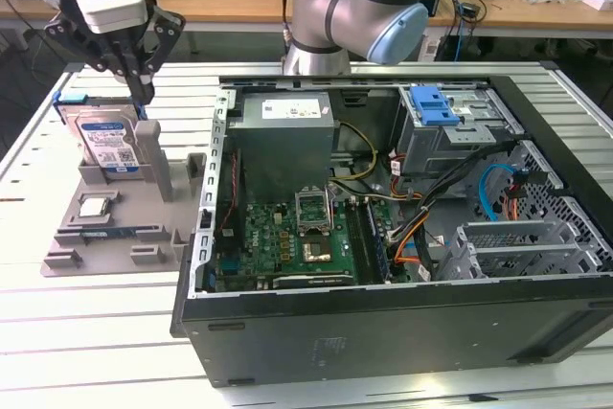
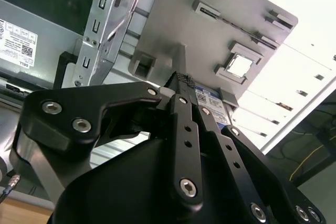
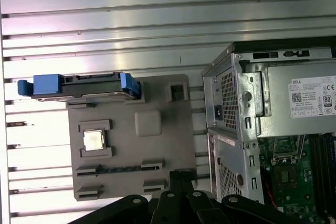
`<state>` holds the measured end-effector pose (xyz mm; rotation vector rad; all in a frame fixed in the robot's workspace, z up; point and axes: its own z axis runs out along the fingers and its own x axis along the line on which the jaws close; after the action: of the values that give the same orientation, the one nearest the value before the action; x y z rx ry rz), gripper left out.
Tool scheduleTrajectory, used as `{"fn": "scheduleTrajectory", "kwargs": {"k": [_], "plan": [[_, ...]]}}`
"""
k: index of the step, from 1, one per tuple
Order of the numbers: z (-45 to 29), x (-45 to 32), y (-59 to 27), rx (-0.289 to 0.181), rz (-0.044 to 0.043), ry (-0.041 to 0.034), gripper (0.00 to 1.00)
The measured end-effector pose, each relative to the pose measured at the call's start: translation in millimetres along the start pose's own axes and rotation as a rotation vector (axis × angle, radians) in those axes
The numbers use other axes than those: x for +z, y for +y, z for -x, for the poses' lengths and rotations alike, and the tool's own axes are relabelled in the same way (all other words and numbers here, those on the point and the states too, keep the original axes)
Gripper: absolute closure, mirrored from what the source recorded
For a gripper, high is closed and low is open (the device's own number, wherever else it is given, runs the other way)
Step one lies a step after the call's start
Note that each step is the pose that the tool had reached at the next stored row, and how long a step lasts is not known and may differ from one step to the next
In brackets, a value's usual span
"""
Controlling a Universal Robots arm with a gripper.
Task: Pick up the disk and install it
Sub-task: 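Reach for the disk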
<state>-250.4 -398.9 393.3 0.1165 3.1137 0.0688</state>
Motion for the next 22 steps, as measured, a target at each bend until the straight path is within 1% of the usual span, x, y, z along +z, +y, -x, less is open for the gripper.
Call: {"fn": "scheduleTrajectory", "kwargs": {"k": [2, 10, 14, 22], "plan": [[-5.3, -0.1, -0.4, 0.000, 0.0001, 0.0000, 0.89], [-16.9, -0.4, -1.3, 0.000, 0.0001, -0.0001, 0.89], [-25.4, -0.7, -1.9, 0.000, 0.0000, 0.0000, 0.89], [-36.7, -1.0, -2.7, 0.000, 0.0000, 0.0000, 0.89]]}}
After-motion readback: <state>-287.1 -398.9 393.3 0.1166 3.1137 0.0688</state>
